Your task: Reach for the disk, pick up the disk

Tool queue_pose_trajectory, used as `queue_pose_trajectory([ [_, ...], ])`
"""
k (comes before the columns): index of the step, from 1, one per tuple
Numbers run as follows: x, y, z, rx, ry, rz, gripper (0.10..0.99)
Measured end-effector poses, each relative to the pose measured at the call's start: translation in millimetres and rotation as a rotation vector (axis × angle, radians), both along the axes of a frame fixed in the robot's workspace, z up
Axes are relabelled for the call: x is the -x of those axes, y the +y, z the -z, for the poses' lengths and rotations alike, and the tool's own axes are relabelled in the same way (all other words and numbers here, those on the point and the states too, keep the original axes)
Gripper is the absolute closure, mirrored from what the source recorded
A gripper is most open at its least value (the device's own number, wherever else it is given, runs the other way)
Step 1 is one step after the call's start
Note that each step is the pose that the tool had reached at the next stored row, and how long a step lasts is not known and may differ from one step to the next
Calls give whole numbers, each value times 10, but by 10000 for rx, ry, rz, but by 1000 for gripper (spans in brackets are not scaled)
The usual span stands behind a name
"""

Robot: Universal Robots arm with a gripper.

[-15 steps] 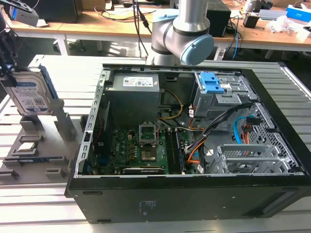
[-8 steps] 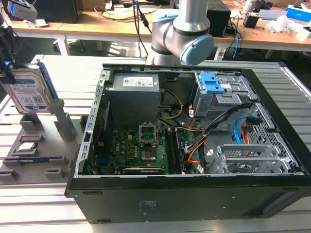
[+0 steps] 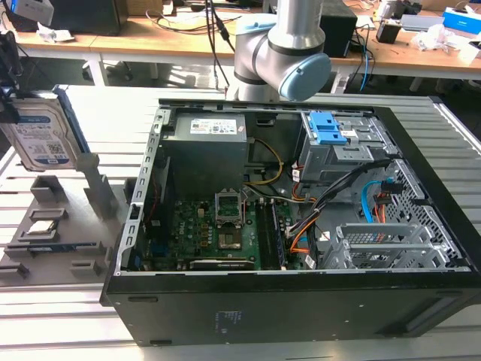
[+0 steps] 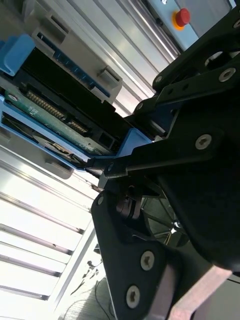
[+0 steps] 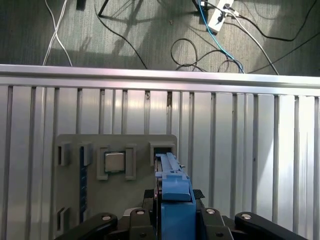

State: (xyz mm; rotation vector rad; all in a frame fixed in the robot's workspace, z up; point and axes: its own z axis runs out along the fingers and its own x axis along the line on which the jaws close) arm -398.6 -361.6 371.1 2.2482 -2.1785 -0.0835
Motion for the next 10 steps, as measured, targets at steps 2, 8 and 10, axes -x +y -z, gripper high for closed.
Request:
queue_pose_trajectory([
  [2, 0, 0, -20, 0, 1, 0, 718],
  [8, 0, 0, -109, 0, 7, 0, 718],
  [10, 0, 0, -128, 0, 8, 0, 718],
])
